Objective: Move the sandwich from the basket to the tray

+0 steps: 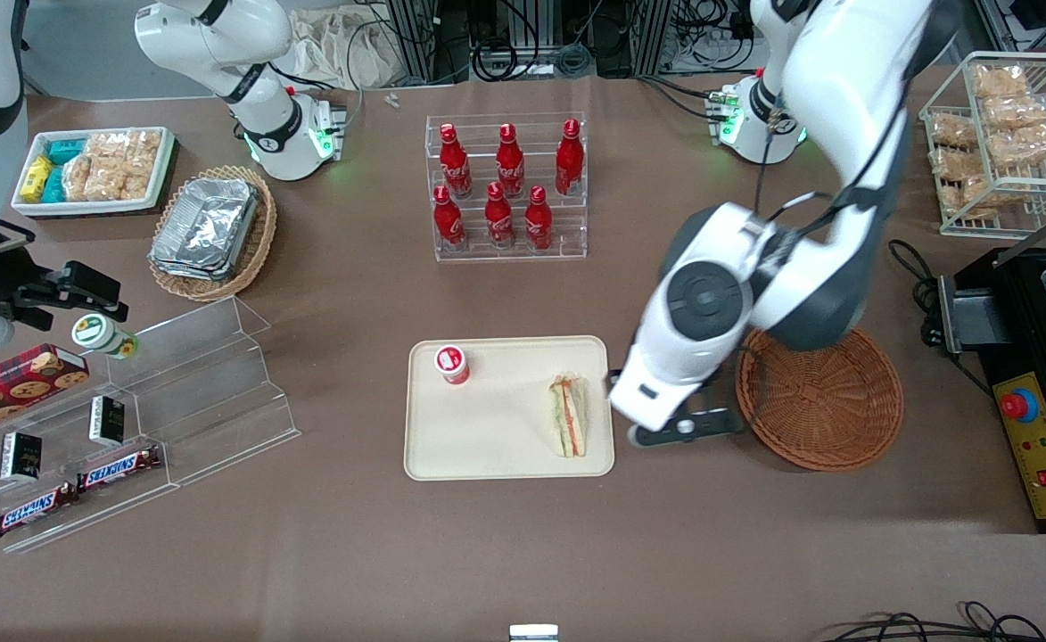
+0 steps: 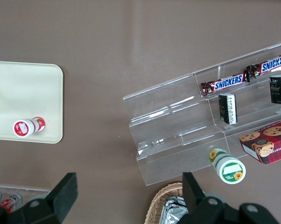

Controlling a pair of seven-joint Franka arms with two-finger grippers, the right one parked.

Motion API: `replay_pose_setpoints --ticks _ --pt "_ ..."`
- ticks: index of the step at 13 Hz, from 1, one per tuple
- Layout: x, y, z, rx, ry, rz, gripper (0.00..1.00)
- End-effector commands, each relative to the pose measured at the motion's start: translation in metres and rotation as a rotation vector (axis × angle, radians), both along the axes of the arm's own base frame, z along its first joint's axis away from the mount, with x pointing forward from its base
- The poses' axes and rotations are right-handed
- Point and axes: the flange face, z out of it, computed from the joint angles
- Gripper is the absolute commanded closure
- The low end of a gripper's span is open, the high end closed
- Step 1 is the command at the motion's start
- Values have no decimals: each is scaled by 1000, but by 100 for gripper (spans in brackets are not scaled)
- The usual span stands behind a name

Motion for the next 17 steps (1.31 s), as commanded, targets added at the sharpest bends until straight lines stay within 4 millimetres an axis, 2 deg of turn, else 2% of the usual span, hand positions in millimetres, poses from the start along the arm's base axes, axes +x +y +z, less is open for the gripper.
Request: replay_pose_setpoints --ticks 1,3,5,6,9,11,14,16,17 --pt "-31 66 44 10 16 18 1" --pt "-54 112 72 -43 35 70 1" --pt "-76 150 87 -59 37 107 2" --pt "-90 160 92 -58 38 121 3" --pt "-123 195 89 -28 14 63 5" --pt "-123 218 91 -26 16 17 2" --pt "-110 252 98 -27 16 -85 1" --pt "-94 262 110 -39 6 -161 0" --pt "-81 274 114 -50 9 -148 0"
